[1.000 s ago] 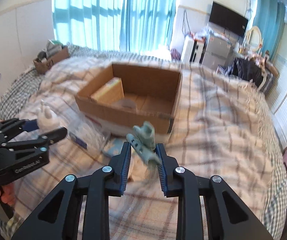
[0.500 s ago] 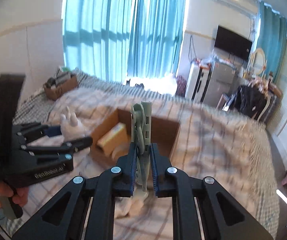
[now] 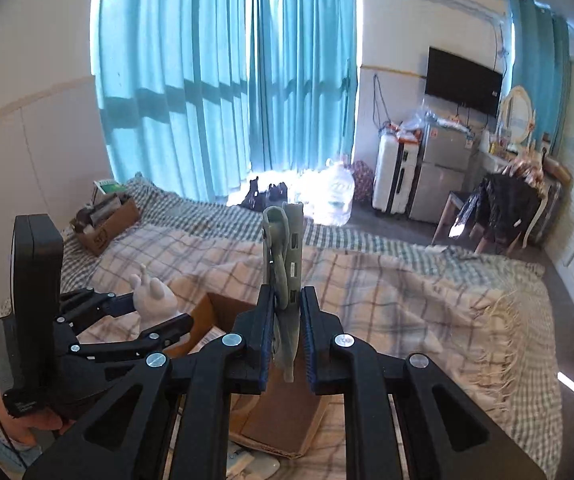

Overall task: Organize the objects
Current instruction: 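Lower the figurine and green clip into the cardboard box and open both grippers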

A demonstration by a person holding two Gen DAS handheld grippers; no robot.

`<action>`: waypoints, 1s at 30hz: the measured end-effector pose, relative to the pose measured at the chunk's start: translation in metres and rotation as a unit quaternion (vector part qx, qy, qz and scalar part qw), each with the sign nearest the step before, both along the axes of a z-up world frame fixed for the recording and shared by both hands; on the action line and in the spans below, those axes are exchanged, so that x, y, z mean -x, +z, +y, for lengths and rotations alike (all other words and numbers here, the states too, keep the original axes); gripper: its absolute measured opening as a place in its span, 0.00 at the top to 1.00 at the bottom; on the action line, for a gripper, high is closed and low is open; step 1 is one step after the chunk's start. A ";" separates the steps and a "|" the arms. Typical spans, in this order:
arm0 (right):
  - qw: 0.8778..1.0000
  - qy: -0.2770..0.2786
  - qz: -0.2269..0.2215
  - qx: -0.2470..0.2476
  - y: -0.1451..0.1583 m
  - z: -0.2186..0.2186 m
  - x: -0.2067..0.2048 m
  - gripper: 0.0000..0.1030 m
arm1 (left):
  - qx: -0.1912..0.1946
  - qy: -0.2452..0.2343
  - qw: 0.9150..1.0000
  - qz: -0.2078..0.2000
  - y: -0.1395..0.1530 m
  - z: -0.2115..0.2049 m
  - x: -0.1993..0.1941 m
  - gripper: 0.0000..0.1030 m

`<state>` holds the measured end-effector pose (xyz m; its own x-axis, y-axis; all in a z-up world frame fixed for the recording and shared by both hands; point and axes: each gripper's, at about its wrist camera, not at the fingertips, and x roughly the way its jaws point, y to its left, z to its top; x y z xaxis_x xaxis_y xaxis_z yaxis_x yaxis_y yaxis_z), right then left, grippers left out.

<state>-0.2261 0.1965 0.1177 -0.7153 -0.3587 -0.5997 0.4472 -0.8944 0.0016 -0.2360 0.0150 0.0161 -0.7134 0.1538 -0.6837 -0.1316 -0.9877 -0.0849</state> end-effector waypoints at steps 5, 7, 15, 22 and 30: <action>0.998 -0.002 -0.060 -0.013 -0.072 -0.007 0.038 0.88 | 0.019 -0.010 0.999 -0.044 -0.057 0.014 0.025 0.51; 0.997 -0.004 -0.077 -0.021 -0.095 -0.009 0.051 0.88 | 0.019 -0.018 0.998 -0.052 -0.072 0.018 0.031 0.51; 0.993 0.001 -0.117 -0.025 -0.149 -0.007 0.079 0.88 | 0.027 -0.023 0.998 -0.058 -0.099 0.018 0.049 0.50; 0.994 -0.003 -0.108 -0.009 -0.139 -0.002 0.072 0.86 | 0.057 -0.011 0.997 -0.045 -0.092 0.025 0.042 0.37; 0.998 -0.024 -0.055 0.009 -0.075 0.017 0.036 0.51 | 0.044 0.010 0.999 -0.006 -0.043 0.013 0.014 0.18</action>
